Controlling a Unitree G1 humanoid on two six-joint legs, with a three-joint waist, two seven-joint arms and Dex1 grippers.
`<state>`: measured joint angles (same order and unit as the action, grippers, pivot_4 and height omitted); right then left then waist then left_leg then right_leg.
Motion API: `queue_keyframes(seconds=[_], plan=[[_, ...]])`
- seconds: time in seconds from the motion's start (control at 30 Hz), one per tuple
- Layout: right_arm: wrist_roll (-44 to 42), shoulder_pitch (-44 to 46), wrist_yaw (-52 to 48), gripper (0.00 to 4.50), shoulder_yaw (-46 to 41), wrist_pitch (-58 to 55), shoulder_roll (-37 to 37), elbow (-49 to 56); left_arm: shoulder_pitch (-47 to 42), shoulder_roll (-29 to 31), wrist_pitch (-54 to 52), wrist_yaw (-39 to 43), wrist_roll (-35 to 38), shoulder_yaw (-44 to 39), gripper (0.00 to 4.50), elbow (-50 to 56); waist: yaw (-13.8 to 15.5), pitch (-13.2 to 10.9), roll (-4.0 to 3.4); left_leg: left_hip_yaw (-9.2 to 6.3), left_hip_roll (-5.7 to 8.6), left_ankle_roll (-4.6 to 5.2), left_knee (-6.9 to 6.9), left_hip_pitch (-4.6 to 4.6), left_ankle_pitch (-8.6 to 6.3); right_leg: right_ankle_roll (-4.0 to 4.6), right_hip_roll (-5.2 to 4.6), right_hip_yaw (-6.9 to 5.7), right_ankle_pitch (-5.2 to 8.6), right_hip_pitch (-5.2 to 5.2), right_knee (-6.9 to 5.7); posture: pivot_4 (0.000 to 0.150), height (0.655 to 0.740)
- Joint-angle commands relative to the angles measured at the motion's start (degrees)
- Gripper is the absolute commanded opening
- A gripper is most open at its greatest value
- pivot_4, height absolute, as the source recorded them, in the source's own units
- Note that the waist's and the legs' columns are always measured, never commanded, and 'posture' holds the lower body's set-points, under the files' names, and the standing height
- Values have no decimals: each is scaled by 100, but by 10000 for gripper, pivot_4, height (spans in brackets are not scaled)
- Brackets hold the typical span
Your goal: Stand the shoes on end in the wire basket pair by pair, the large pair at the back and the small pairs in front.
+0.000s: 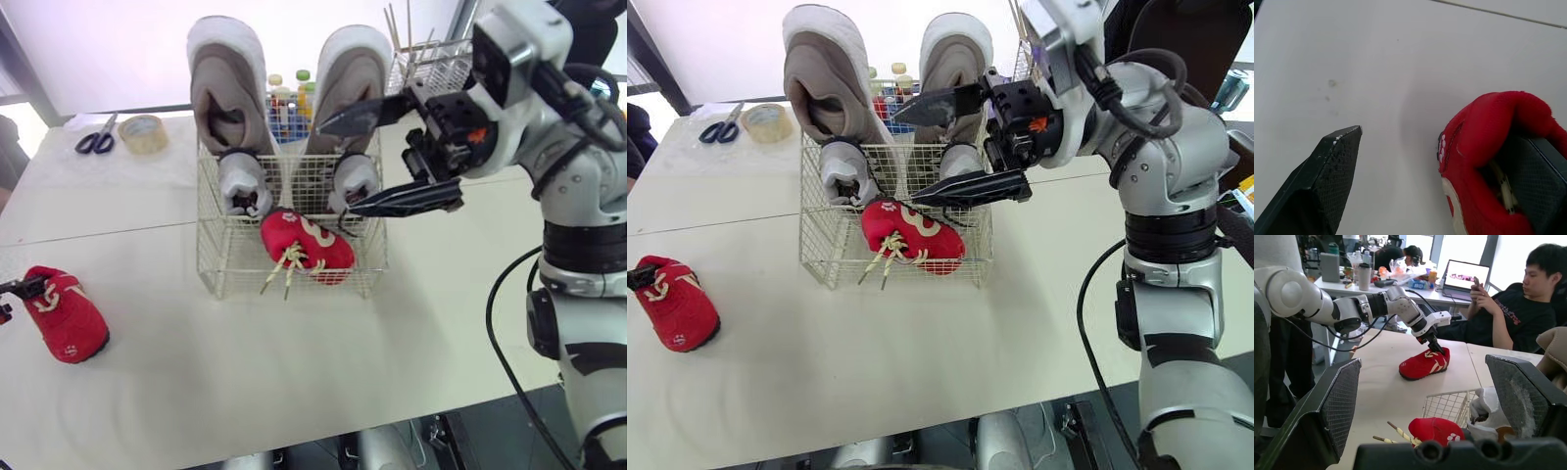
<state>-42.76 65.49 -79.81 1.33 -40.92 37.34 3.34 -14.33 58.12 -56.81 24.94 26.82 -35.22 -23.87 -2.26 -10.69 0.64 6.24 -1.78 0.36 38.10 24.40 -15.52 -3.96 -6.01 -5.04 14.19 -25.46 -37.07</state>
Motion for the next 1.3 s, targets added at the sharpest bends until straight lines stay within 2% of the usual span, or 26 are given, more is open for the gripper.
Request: queue_keyframes(seconds=[0.03,0.1,0.3,0.43,0.53,0.6,0.7,0.77,0.93,1.1,1.23,1.3], plan=[[-107,45,116,45000,-222,-54,151,257,-97,13,234,129,-175,204,39647,-248,-4,0,0,1,0,0,0,0,0,0,-1,0,0,0,0,1500,7400],[-131,22,172,45000,-235,-94,202,309,-177,-85,303,128,-229,311,31722,-432,-1,0,1,2,0,1,0,0,0,0,-1,-3,0,0,-1,1500,7400],[-107,2,231,45000,-206,-92,307,350,-355,-272,370,141,-258,463,803,-425,3,3,-6,10,-2,3,1,-17,1,0,-2,-8,0,5,-17,1500,7400],[-85,22,244,45000,-195,-87,357,334,-701,-322,616,207,60,52,326,439,53,1,1,10,-4,14,6,-20,-1,2,0,-12,-2,9,-26,1500,7400],[-90,29,256,45000,-196,-88,395,311,-1056,-441,690,75,324,-263,326,1157,133,3,51,5,-5,6,17,-8,4,3,0,-17,-3,7,-24,1500,7400],[-82,20,262,45000,-204,-94,424,290,-1348,-636,1089,65,555,-410,326,1845,143,5,59,2,-5,-6,18,-1,11,4,0,-21,-5,10,-11,1500,7400],[-108,-41,350,45000,-256,-187,488,258,-1973,-1169,1271,65,1431,-411,326,3372,186,6,66,5,4,5,20,1,4,2,-11,-24,-6,15,-3,1500,7400],[-124,-94,392,45000,-280,-226,528,261,-2107,-1408,1198,12,1846,-338,326,3994,165,7,66,7,5,12,23,1,1,0,-14,-30,-7,24,1,1500,7400],[-160,-244,568,45000,-359,-289,536,321,-2255,-1705,804,-210,3061,-119,326,4892,116,5,65,26,-8,12,23,-16,5,-6,6,-36,-9,28,-1,1500,7400],[-187,-340,734,45000,-431,-351,550,385,-2145,-1900,864,-283,3176,617,326,5166,158,4,65,18,-17,-4,24,-29,15,-5,33,-42,-8,37,-13,1500,7400],[-224,-461,802,45000,-482,-455,661,519,-1990,-2059,1271,-290,2631,1131,326,5177,179,4,66,11,-14,-1,28,-49,13,-5,37,-42,-8,67,-6,1500,7400],[-278,-506,890,45000,-499,-530,671,614,-1838,-2071,1656,-216,2096,1451,326,5228,173,4,66,11,-14,0,29,-48,13,-5,38,-42,-8,67,-4,1500,7400]])
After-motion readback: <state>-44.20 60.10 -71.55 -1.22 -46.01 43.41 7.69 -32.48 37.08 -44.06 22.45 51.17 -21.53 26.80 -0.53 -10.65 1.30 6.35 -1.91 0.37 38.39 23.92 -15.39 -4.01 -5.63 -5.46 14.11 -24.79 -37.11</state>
